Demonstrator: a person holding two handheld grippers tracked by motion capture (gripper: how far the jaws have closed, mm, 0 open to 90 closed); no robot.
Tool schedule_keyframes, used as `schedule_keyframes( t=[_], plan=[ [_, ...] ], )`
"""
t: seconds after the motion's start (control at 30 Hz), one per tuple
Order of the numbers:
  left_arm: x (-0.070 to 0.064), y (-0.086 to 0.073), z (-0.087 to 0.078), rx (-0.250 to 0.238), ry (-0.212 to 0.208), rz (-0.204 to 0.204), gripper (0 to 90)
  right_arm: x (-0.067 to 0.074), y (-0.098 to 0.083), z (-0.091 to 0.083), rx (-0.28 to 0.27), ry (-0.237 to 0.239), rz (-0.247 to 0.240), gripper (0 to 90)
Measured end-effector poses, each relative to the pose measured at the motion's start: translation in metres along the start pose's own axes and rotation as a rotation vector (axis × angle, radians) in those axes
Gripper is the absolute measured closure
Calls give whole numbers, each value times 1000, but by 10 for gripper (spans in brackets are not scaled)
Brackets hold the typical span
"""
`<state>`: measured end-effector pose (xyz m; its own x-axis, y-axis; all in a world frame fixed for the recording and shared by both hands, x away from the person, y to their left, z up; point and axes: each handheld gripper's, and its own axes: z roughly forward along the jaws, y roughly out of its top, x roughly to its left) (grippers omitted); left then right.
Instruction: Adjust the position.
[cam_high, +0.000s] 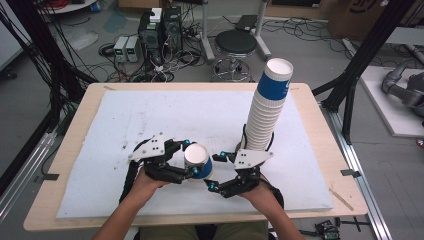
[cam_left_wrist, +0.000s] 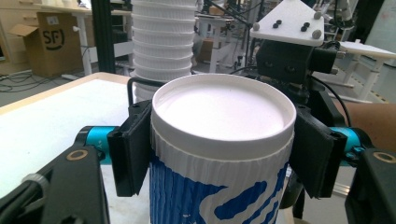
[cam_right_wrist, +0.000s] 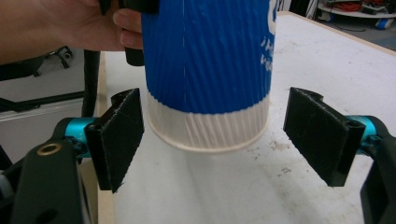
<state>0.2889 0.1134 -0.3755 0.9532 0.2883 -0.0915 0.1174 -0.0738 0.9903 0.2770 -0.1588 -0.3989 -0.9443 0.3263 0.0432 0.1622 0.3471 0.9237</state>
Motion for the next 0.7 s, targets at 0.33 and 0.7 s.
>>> schedule_keyframes(
  t=[0.33, 0.7],
  plan=[
    [-3, -1, 4, -16, -39, -2, 301, 4, -2, 8, 5, 32, -8, 190],
    [-5, -2, 6, -27, -62, -12, 304, 2, -4, 5, -1, 47, -19, 253]
  ],
)
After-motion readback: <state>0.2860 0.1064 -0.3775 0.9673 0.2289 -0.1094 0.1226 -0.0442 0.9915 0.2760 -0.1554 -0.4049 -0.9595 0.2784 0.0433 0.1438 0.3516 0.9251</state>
